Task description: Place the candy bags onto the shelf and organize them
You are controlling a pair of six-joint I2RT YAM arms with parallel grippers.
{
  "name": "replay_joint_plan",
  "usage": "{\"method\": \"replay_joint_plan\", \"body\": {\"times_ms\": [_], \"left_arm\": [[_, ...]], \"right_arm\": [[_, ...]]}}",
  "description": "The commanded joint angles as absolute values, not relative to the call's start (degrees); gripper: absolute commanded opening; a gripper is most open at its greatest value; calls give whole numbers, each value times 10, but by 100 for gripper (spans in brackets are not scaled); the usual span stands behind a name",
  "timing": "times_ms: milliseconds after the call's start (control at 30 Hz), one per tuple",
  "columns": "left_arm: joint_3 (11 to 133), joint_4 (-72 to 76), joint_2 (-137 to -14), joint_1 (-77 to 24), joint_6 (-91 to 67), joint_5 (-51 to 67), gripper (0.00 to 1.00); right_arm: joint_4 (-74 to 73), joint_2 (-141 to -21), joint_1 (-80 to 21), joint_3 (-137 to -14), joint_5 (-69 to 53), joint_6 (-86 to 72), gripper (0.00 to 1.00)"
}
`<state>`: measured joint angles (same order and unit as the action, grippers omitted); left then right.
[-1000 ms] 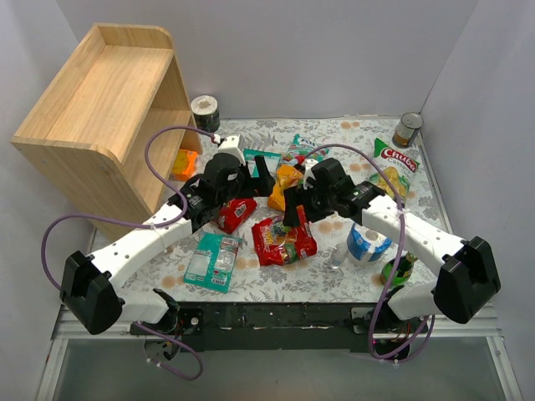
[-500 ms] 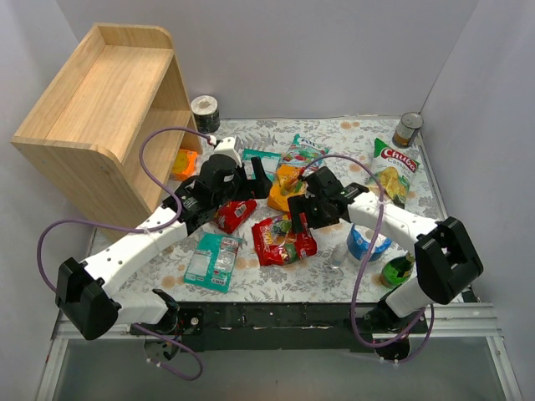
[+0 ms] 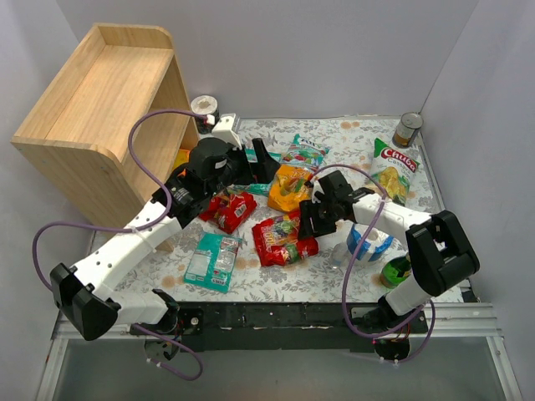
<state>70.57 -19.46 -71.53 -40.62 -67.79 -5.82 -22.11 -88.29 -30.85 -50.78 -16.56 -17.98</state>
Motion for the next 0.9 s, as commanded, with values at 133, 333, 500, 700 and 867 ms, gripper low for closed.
{"method": "replay_joint_plan", "body": {"times_ms": [133,333,500,700,867], "left_arm": [[778,-174,-672,-407,-639,-40,98],[849,-218,-692,-407,-650,-153,98],[945,-270,-724,-406,-634,-192,98],[1018,-283,-740,-406,-606,-248,98],[1035,-269,-738,-406,-585,-264,98]], "right_arm": [[-211,-891,-308,-514,-188,-168,26],[-232,-869,-308,-557,-195,-171,4],[-250,-839,-307,-639,-224,-171,1],[-250,-804,-308,-777,-249,-178,1],[-256,-827,-307,-891,-256,-185,1]]}}
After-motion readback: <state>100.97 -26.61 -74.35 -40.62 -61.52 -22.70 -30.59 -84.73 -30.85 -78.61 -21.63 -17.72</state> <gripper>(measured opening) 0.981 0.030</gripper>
